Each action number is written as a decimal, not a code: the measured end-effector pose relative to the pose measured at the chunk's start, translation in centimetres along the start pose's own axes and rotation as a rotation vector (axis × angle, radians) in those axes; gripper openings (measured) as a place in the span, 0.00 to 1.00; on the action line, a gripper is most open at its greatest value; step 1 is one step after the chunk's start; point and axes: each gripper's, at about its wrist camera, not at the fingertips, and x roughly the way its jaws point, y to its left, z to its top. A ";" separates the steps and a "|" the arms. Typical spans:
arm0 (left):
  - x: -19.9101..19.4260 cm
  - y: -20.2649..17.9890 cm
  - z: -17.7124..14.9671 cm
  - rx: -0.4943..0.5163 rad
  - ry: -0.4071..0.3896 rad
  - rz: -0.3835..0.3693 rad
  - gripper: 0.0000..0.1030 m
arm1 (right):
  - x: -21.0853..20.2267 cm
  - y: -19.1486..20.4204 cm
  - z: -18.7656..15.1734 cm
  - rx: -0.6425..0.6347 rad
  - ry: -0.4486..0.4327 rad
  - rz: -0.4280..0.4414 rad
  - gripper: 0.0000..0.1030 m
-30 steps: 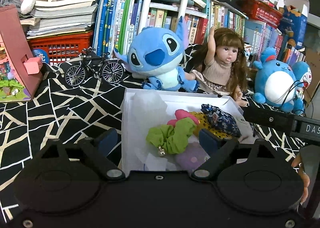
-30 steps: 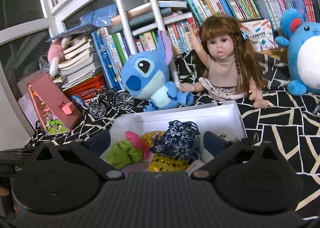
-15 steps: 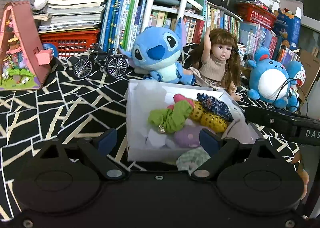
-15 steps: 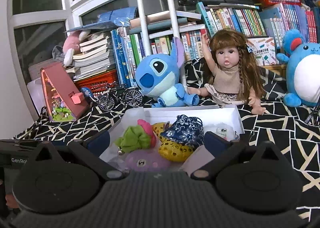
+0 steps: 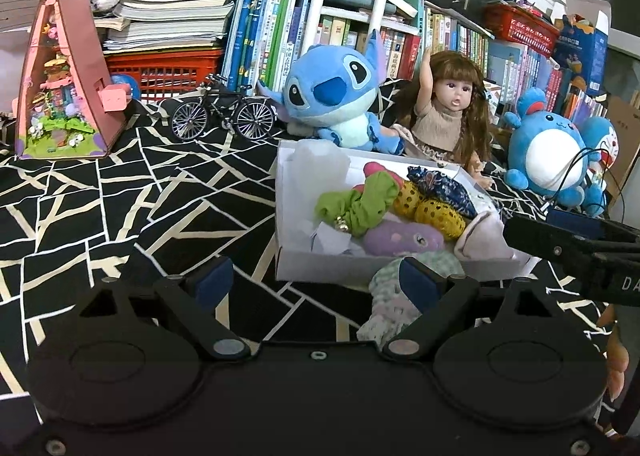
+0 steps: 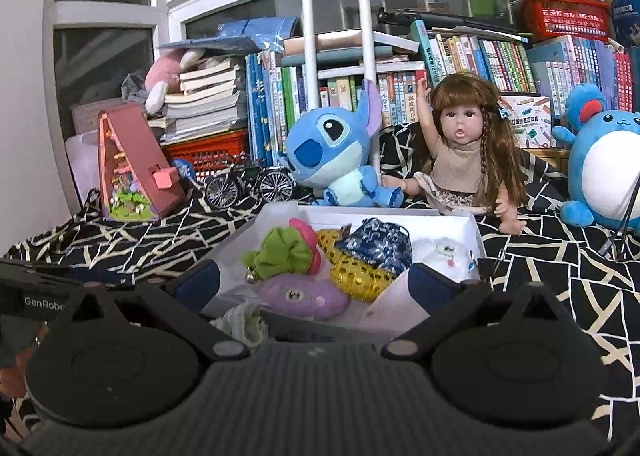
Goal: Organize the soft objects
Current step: 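Move the left tool to the small pink wrapped package while the right tool approaches the tan block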
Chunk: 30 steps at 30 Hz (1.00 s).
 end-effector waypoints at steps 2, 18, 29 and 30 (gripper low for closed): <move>-0.1 0.0 -0.4 0.003 -0.002 0.004 0.87 | -0.1 0.2 -0.3 -0.009 0.005 0.003 1.00; -1.1 0.9 -3.3 0.001 0.003 0.046 0.88 | -1.3 1.4 -3.0 -0.054 0.041 0.004 1.00; -1.4 1.5 -5.0 0.001 0.018 0.088 0.88 | -1.3 2.5 -4.8 -0.102 0.075 0.009 1.00; -1.4 1.6 -5.1 0.000 0.021 0.092 0.88 | -1.2 2.6 -5.0 -0.110 0.078 0.010 1.00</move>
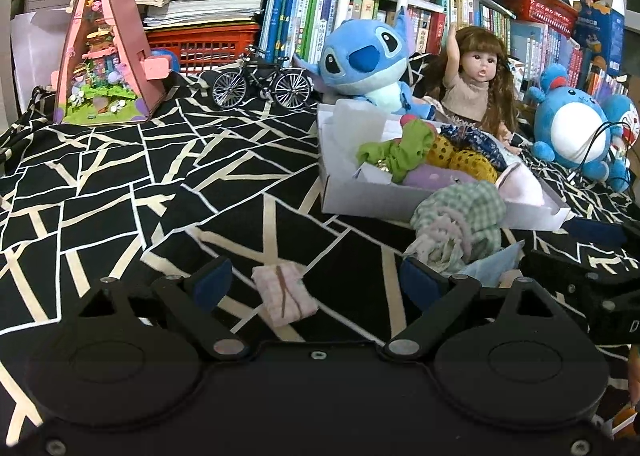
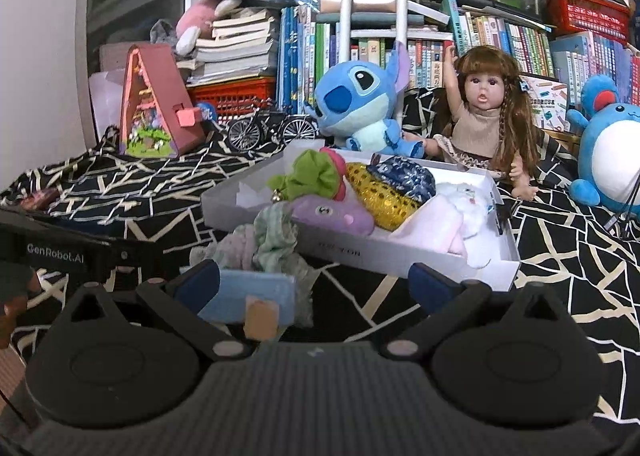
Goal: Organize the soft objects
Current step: 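Move the left tool to the small pink wrapped package while the right tool approaches the tan block, then grasp the pink wrapped package with the left tool while the right tool grasps the small tan block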
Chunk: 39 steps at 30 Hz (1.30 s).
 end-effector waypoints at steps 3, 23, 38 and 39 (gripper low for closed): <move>0.0 0.2 -0.2 -0.011 0.007 0.004 0.88 | 0.1 0.4 -0.4 -0.016 0.010 0.008 1.00; 0.6 1.2 -0.6 -0.056 0.036 0.007 0.65 | 0.4 2.2 -1.2 -0.039 0.069 0.053 0.85; 1.0 0.4 -0.4 -0.007 0.040 0.008 0.24 | 1.0 2.3 -1.2 -0.012 0.111 0.074 0.28; 1.0 0.3 -0.5 -0.003 0.039 0.006 0.24 | 1.0 2.3 -1.2 -0.011 0.111 0.072 0.27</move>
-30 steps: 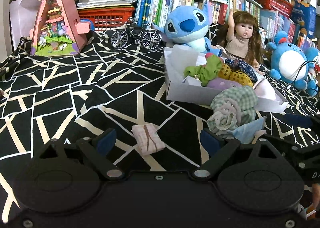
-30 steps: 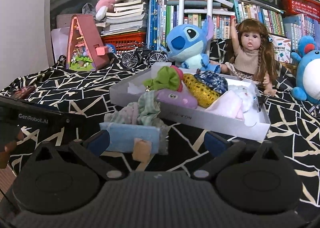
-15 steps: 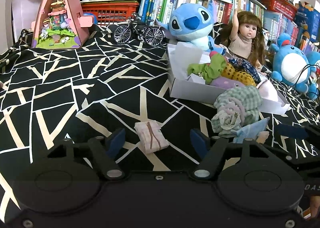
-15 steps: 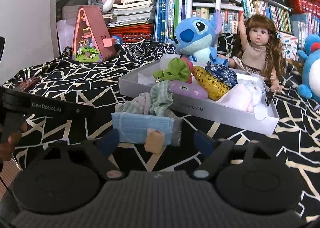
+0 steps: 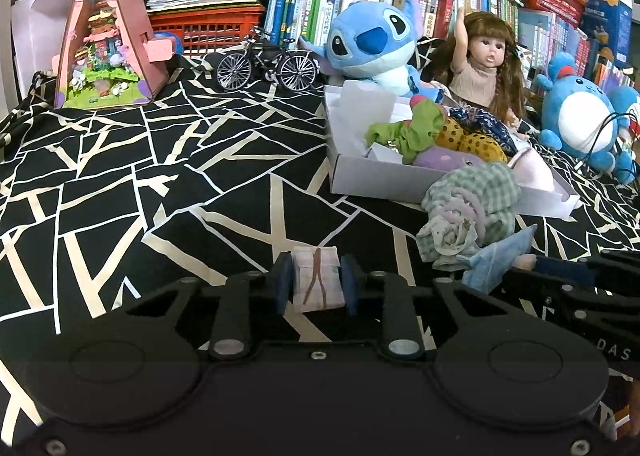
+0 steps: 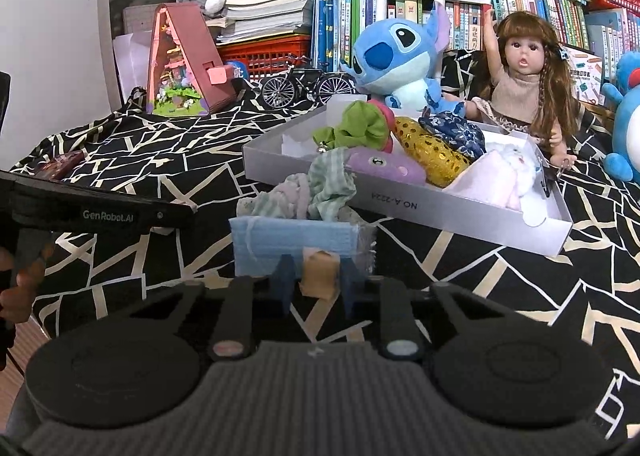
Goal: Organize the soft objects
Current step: 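Grasp the pink wrapped package with the left tool while the right tool grasps the small tan block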
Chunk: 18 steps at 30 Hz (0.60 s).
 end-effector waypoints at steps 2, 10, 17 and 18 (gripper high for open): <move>0.0 -0.1 0.0 0.005 -0.001 -0.002 0.24 | 0.0 -0.1 0.0 0.005 -0.001 0.000 0.24; -0.3 -0.1 0.2 0.000 -0.007 -0.012 0.24 | -0.6 -0.5 0.4 0.028 -0.032 -0.022 0.23; -0.5 -0.2 0.5 0.002 -0.014 -0.017 0.24 | -0.9 -1.2 0.7 0.049 -0.046 -0.048 0.23; -0.6 -0.3 0.6 0.003 -0.016 -0.018 0.24 | -1.0 -1.3 0.7 0.051 -0.048 -0.053 0.23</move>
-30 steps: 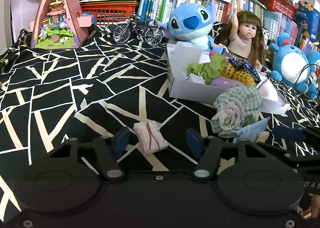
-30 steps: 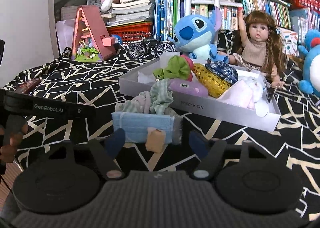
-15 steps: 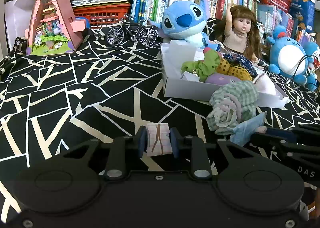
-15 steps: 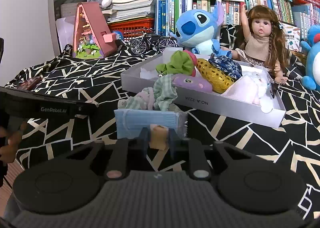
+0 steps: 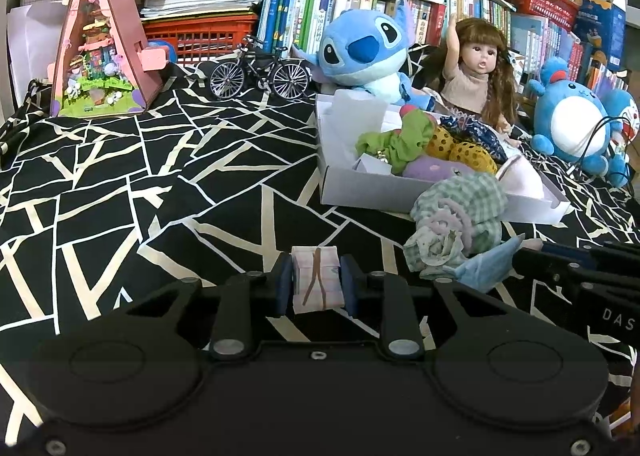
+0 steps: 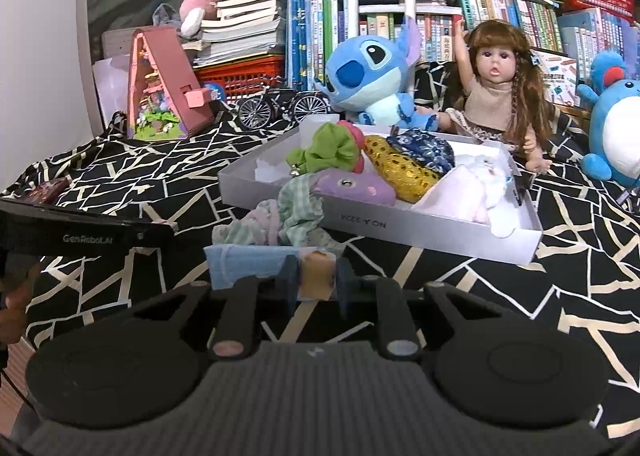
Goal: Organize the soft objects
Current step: 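Grasp the pink wrapped package with the left tool while the right tool grasps the small tan block, then carry the pink package over the box with left tool while right tool carries the tan block there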
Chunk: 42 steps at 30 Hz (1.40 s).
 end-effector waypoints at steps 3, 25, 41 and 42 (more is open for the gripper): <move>-0.2 -0.2 0.2 0.002 -0.005 -0.005 0.24 | -0.1 -0.2 0.1 0.005 -0.005 -0.010 0.23; -0.2 -2.2 4.3 0.018 -0.077 -0.085 0.24 | -0.9 -2.5 2.2 0.037 -0.075 -0.102 0.23; 5.8 -3.1 9.6 0.005 -0.065 -0.068 0.24 | 1.1 -9.0 4.8 0.090 -0.045 -0.280 0.24; 6.4 -3.2 9.7 0.006 -0.058 -0.062 0.24 | 1.4 -9.2 4.9 0.088 -0.040 -0.286 0.24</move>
